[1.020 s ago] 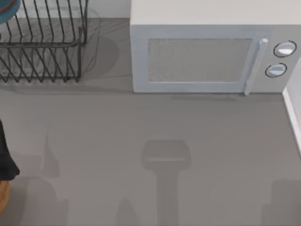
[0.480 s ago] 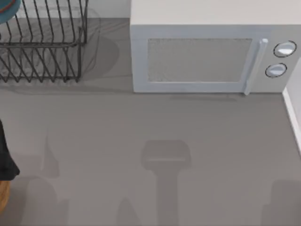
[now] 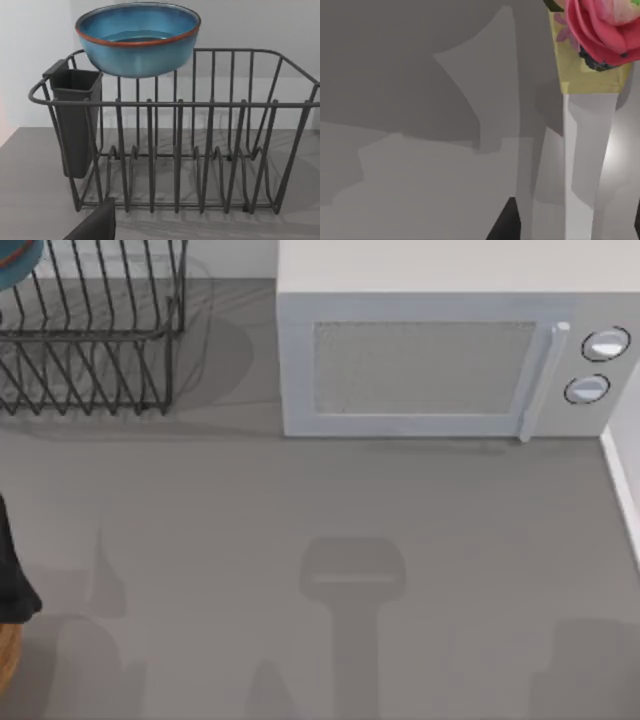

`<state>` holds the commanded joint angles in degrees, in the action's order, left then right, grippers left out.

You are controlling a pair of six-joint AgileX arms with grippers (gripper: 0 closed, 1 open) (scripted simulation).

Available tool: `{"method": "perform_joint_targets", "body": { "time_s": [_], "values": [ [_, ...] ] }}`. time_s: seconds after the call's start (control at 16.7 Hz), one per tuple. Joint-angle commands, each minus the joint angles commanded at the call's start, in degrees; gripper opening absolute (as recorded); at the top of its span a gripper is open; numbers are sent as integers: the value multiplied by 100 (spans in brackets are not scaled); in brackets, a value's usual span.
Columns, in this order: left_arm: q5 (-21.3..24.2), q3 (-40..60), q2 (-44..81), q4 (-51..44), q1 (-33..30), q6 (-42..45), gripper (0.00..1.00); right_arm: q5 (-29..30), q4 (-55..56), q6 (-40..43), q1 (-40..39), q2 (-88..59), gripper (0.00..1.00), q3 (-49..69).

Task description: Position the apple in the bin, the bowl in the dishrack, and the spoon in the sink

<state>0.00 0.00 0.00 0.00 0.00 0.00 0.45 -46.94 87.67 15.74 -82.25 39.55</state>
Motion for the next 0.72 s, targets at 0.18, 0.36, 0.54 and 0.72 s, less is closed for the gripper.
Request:
{"method": "perform_joint_targets", "body": {
  "time_s": [0.18,0.36,0.54,0.72],
  "values": [
    [0,0,0,0,0,0,100,1,-1043,12,14,318,0,546],
    [0,0,0,0,0,0,100,2,-1794,-17,34,638,0,1028],
    [0,0,0,0,0,0,100,2,-2002,-43,34,773,0,1191],
    [0,0,0,0,0,0,100,2,-1989,-51,23,750,0,1174]
  ]
}}
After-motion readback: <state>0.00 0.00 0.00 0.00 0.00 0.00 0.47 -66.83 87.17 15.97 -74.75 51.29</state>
